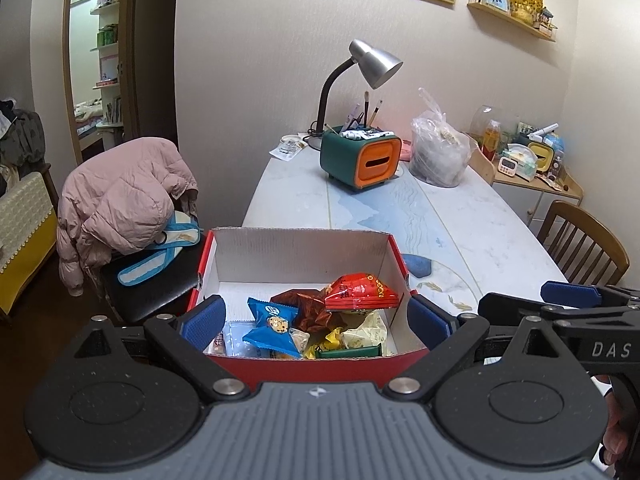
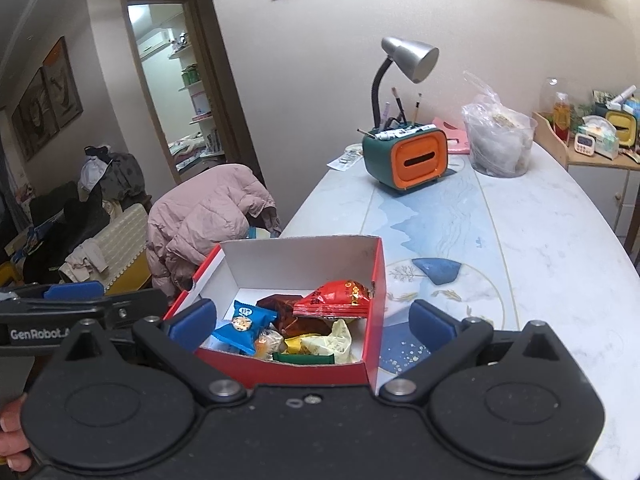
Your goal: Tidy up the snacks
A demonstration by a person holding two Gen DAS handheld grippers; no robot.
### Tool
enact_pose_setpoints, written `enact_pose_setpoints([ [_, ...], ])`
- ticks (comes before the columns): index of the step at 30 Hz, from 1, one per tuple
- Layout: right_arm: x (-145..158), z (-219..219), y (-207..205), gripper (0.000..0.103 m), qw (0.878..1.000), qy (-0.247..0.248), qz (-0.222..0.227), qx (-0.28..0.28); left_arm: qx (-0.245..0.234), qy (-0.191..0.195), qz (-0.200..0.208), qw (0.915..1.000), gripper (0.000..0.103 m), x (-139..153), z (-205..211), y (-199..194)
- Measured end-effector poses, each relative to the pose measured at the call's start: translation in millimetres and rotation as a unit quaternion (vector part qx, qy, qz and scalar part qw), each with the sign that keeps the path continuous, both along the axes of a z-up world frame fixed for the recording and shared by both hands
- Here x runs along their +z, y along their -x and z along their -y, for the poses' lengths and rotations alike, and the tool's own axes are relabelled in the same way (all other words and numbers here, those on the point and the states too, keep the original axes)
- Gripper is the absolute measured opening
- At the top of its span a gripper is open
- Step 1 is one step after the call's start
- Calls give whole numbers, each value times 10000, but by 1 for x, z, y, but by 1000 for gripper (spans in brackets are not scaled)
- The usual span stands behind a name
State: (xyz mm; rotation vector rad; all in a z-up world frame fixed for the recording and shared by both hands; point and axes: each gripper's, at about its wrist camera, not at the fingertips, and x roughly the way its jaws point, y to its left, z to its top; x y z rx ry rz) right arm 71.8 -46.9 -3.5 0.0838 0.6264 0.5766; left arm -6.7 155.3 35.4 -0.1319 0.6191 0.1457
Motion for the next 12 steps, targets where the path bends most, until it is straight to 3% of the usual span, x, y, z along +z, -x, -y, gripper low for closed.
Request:
enact_pose_setpoints([
  [12,0,3,-2,103,10000,-10,3,-65,-48,59,-50,10000,98,-1,-1,-2],
])
